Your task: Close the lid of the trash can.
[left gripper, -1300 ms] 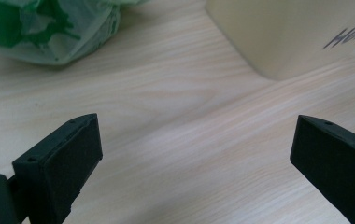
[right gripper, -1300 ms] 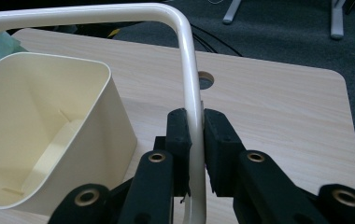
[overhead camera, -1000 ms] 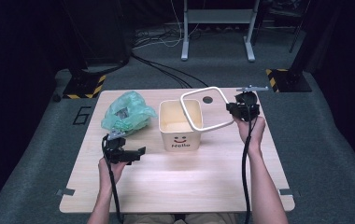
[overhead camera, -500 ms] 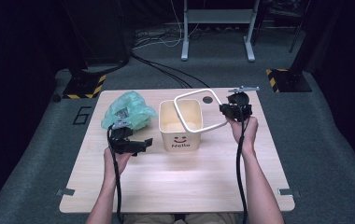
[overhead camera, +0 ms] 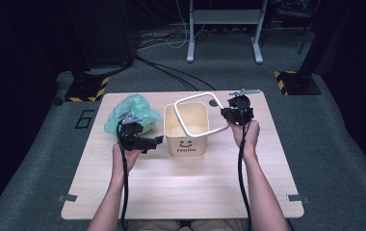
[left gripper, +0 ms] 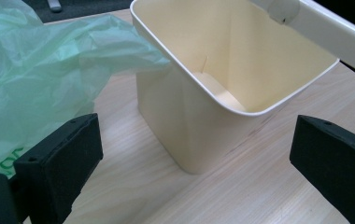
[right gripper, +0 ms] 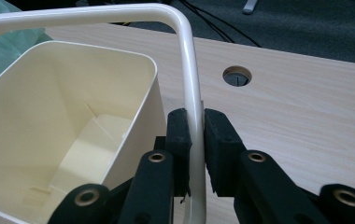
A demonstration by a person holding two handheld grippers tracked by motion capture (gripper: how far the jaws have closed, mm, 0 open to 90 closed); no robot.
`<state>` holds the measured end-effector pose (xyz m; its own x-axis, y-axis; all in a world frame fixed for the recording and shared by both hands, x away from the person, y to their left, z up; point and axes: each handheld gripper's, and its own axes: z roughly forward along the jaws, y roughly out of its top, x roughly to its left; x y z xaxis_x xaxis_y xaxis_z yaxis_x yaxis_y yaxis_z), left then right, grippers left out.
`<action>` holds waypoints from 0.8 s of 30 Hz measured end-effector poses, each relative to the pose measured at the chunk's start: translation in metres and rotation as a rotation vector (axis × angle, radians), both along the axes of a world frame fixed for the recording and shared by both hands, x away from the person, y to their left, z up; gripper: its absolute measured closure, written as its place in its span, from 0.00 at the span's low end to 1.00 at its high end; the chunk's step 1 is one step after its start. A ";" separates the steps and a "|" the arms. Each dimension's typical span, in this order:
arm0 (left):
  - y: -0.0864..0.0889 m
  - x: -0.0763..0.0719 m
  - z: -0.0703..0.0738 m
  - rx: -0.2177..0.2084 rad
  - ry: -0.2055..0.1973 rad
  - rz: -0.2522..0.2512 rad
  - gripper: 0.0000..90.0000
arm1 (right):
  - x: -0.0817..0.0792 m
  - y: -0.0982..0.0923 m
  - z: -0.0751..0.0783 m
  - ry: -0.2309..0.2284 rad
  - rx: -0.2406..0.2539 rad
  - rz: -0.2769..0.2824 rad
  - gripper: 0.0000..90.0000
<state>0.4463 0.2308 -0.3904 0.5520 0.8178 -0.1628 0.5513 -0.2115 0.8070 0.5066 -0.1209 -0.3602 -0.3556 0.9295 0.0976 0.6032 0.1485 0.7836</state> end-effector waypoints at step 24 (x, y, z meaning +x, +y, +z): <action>-0.038 0.026 0.023 0.024 0.016 0.016 0.21 | 0.007 0.033 -0.013 0.032 -0.019 -0.027 0.89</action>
